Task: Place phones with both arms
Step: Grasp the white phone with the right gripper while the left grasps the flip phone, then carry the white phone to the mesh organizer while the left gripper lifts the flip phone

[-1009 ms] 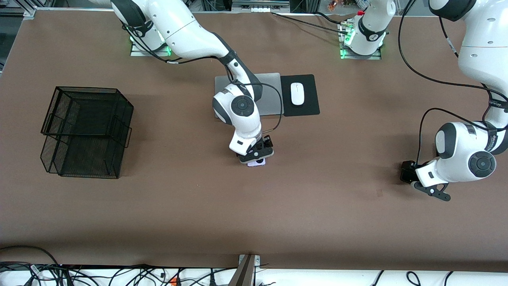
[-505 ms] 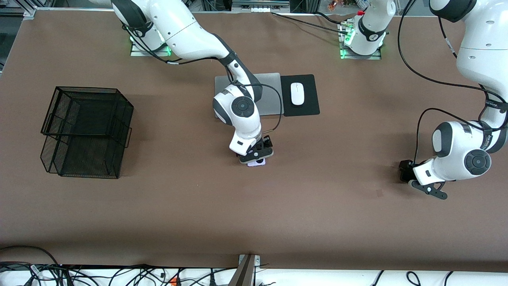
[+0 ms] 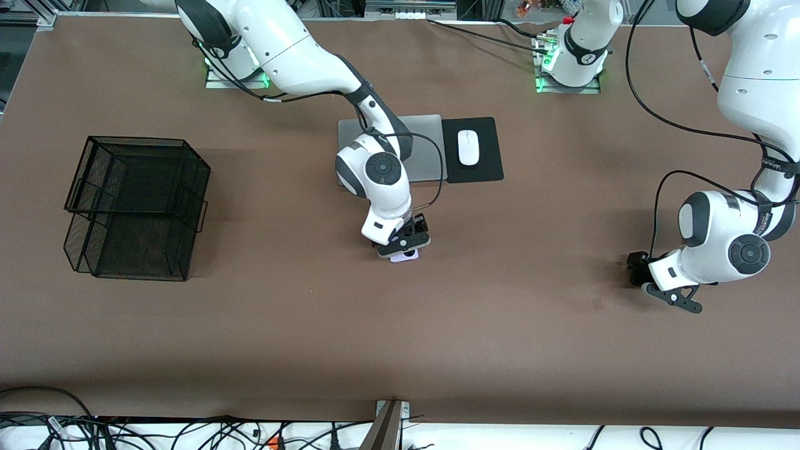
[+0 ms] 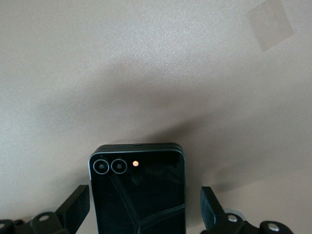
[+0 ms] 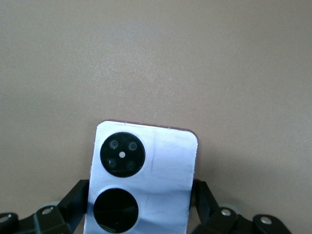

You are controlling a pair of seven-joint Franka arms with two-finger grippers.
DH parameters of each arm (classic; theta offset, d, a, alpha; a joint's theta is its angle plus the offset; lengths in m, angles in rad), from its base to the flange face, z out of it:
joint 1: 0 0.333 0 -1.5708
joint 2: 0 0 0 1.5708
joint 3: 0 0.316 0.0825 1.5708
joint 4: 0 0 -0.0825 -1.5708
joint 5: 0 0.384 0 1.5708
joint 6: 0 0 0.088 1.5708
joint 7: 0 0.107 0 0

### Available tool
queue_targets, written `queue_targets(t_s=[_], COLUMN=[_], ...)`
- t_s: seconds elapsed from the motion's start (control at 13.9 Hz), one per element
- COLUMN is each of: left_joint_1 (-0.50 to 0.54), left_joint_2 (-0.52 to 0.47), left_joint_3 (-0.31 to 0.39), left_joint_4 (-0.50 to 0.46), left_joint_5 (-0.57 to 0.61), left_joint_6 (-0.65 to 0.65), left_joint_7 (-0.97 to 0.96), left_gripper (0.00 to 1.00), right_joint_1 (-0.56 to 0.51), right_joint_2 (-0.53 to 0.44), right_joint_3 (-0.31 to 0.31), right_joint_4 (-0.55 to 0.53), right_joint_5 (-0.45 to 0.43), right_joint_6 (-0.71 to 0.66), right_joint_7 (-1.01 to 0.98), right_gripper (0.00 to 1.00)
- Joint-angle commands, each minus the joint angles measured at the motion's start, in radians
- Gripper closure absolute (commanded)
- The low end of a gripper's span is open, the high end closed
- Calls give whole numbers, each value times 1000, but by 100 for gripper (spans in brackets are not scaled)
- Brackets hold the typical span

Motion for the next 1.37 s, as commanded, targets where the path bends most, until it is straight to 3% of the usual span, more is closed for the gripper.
queue_targets(t_s=[0.0,0.36,0.65,0.79,1.08,1.3], left_joint_1=[3,0,0,0,-2,-2], left_joint_2=[4,18,24,24,23,18], left_joint_3=[5,7,8,10,11,11], left_joint_4=[-6,1,3,3,5,6], left_joint_5=[21,27,29,29,29,29], left_joint_6=[26,32,43,43,36,30], left_joint_7=[17,17,17,17,16,14], left_gripper=[0,0,0,0,21,33], right_joint_1=[1,1,-45,-93,-116,-116], right_joint_2=[17,-3,-188,-294,-432,-468], right_joint_3=[-5,-5,-42,-76,-272,-436], right_joint_4=[25,28,34,29,23,11], right_joint_5=[-22,-16,93,104,96,104], right_joint_6=[19,-5,-282,-449,-605,-746], right_joint_7=[6,5,6,0,-3,-105], right_gripper=[99,100,100,100,100,100])
